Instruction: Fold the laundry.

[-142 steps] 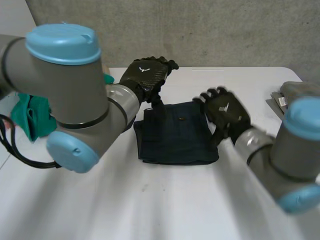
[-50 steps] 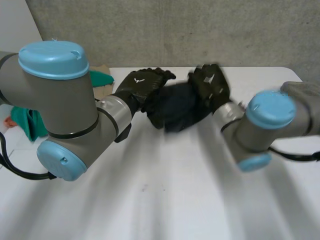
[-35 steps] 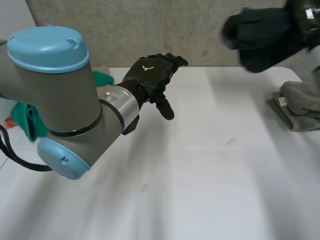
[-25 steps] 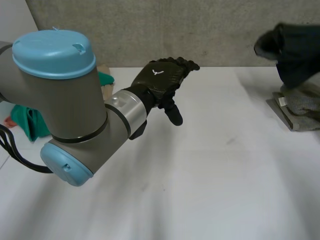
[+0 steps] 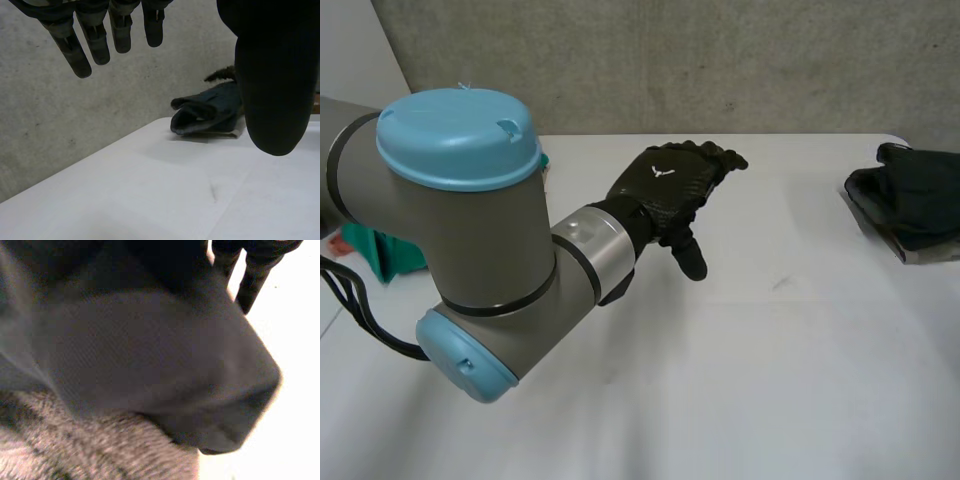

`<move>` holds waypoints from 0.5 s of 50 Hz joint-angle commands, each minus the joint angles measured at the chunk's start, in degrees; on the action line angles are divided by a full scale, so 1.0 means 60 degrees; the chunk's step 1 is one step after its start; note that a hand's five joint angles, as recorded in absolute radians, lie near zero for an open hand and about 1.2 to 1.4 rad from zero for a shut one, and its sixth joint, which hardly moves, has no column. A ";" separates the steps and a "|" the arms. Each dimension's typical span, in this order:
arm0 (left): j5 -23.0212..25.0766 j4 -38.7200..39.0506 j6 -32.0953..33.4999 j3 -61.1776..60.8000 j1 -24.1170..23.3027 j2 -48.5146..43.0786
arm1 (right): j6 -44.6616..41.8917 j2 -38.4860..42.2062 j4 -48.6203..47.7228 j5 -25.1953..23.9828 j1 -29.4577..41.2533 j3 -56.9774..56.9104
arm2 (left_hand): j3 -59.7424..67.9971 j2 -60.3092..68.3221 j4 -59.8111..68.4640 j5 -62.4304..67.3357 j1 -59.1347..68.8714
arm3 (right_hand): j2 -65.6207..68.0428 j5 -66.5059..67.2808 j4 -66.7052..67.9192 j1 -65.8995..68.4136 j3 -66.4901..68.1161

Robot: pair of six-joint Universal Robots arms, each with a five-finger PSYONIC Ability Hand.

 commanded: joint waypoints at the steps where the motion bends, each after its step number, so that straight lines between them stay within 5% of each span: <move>1: 0.0147 0.0021 0.0006 -0.0055 -0.0168 0.0174 | -0.0225 -0.1644 0.1330 0.0146 -0.0615 0.1088 | -0.0245 -0.0166 -0.0142 -0.0318 0.0029 | -0.1225 -0.1427 -0.1816 -0.0714 -0.1486; 10: 0.0411 0.0152 -0.0053 -0.0084 -0.0402 0.0643 | -0.3401 -0.3416 0.4508 0.0584 -0.1699 0.1968 | -0.0272 -0.0194 -0.0169 -0.0345 0.0001 | -0.1225 -0.1427 -0.1816 -0.0714 -0.1486; 17: 0.0440 0.0533 -0.0272 -0.0099 -0.0446 0.1229 | -0.6522 -0.4749 0.5625 0.4212 -0.1920 0.1734 | -0.0328 -0.0250 -0.0225 -0.0401 -0.0055 | -0.1225 -0.1427 -0.1816 -0.0714 -0.1486; 25: -0.0013 0.1133 -0.0214 -0.0084 0.0080 0.1888 | -0.5108 -0.6884 0.3842 0.4308 0.0361 0.2974 | -0.0217 -0.0138 -0.0114 -0.0290 0.0057 | -0.1225 -0.1427 -0.1816 -0.0714 -0.1486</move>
